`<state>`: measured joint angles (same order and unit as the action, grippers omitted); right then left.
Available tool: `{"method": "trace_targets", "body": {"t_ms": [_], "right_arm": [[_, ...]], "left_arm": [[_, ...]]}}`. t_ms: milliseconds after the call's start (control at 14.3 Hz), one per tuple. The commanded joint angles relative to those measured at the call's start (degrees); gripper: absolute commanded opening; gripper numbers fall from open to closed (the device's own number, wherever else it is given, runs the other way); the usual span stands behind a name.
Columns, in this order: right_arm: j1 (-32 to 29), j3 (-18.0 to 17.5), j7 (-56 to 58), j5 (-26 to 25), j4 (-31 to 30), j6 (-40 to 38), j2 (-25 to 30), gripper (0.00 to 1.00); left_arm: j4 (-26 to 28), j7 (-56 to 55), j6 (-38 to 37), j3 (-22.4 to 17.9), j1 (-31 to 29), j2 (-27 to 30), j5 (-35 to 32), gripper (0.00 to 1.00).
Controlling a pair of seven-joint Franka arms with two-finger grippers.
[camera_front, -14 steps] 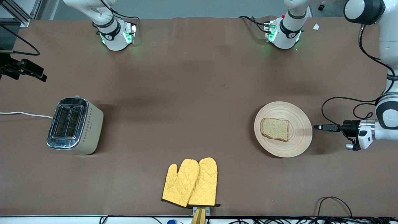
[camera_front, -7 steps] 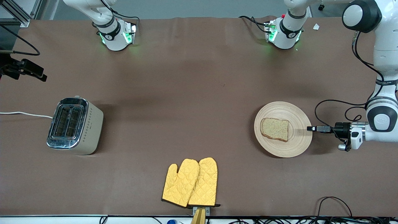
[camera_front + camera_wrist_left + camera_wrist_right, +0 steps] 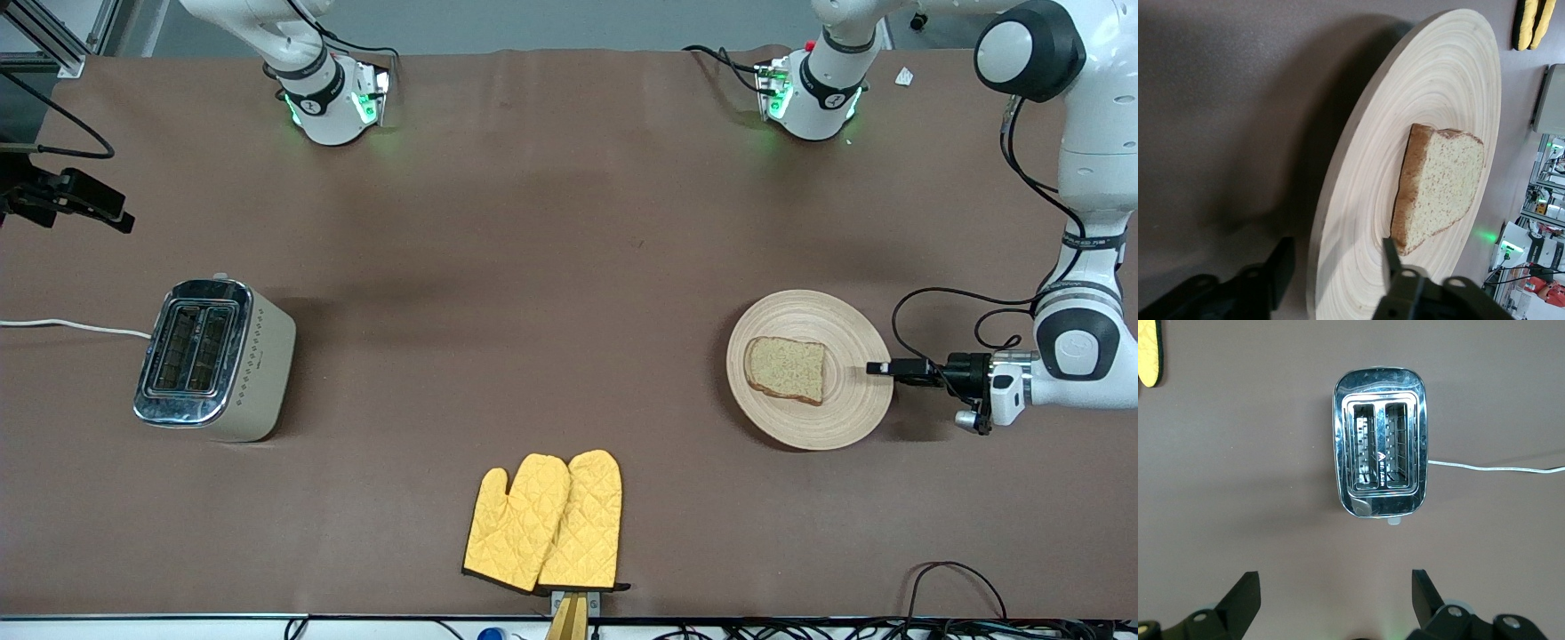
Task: Move plate and put bread in toaster
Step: 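Grasp the wooden plate's rim with the left gripper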
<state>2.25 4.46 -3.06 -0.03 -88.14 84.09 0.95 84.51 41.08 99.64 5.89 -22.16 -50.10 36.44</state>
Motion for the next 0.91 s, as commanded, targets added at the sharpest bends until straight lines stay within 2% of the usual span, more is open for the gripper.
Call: {"method": "trace_targets", "body": {"t_ms": [0, 140, 349, 489, 838], "right_arm": [[-0.93, -0.51, 0.08, 0.56, 0.68, -0.59, -0.16, 1.0], [-1.02, -0.51, 0.25, 0.56, 0.68, -0.59, -0.25, 1.0], [-0.93, -0.51, 0.16, 0.56, 0.68, -0.59, -0.16, 1.0], [-0.93, -0.51, 0.16, 0.64, 0.68, -0.68, -0.16, 1.0], [-1.02, -0.51, 0.25, 0.56, 0.68, -0.59, -0.16, 1.0]], "left_arm": [[-0.75, 2.77, 0.38, 0.0, 0.01, -0.44, 0.73, 0.33], [-0.75, 3.66, 0.46, 0.0, 0.01, -0.52, 0.91, 0.2], [-0.75, 3.74, 0.9, 0.0, 0.01, -0.52, 0.91, 0.11], [-0.75, 4.01, 0.9, 0.0, 0.01, -0.52, 1.0, 0.02], [-0.84, 7.43, 0.47, 0.7, 0.18, 0.0, 1.0, 0.0]]}}
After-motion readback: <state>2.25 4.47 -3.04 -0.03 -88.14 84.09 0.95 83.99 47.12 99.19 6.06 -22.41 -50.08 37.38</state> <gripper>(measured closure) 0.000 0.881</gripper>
